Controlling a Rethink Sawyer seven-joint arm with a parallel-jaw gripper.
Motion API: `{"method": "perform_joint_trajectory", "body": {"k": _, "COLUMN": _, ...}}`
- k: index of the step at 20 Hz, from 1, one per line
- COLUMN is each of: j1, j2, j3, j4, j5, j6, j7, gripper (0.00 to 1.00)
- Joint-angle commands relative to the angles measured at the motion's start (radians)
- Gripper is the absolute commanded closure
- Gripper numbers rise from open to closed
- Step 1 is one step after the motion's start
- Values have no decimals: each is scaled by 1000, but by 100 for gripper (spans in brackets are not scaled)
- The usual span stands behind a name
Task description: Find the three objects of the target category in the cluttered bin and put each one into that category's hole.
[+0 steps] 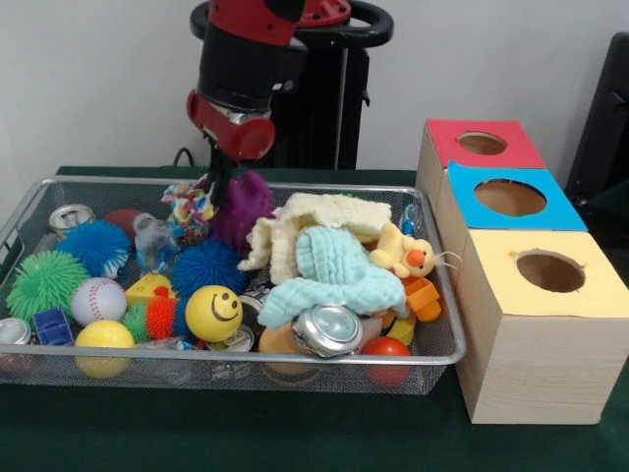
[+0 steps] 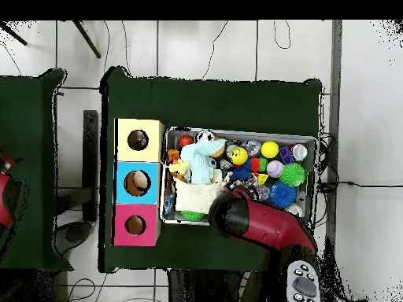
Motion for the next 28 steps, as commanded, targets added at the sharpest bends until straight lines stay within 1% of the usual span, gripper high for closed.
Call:
{"method": "perform_joint_trajectory", "body": {"k": 1, "j1": 66, "j2": -141, "j3": 27, "j4": 18, "j5": 101, "j6": 229, "j7": 160, "gripper": 100}}
{"method": "perform_joint_trajectory", "body": {"k": 3, "j1": 97, "j2": -167, "j3": -2, "j4": 1, "j5": 109, "j6": 281, "j7": 172, "gripper": 100}}
{"method": "perform_joint_trajectory", "body": {"k": 6, "j1": 126, "j2": -219, "j3": -30, "j4": -32, "j5": 122, "j6": 397, "j7": 174, "gripper": 100}}
{"method": "perform_joint_trajectory", "body": {"k": 8, "j1": 143, "j2": -241, "j3": -46, "j4": -53, "j5": 126, "j6": 455, "j7": 180, "gripper": 100}}
{"method": "perform_joint_trajectory", "body": {"k": 11, "j1": 162, "j2": -265, "j3": -66, "j4": -76, "j5": 127, "j6": 510, "j7": 182, "gripper": 100}}
{"method": "perform_joint_trajectory", "body": {"k": 14, "j1": 161, "j2": -292, "j3": -73, "j4": -96, "j5": 125, "j6": 565, "j7": 161, "gripper": 100}}
{"method": "perform_joint_trajectory", "body": {"k": 18, "j1": 151, "j2": -302, "j3": -67, "j4": -99, "j5": 126, "j6": 571, "j7": 140, "gripper": 100}}
{"method": "perform_joint_trajectory", "body": {"k": 23, "j1": 120, "j2": -278, "j3": -46, "j4": -73, "j5": 126, "j6": 507, "j7": 115, "gripper": 100}}
{"method": "perform_joint_trajectory", "body": {"k": 28, "j1": 127, "j2": -261, "j3": -42, "j4": -74, "j5": 125, "j6": 486, "j7": 137, "gripper": 100}}
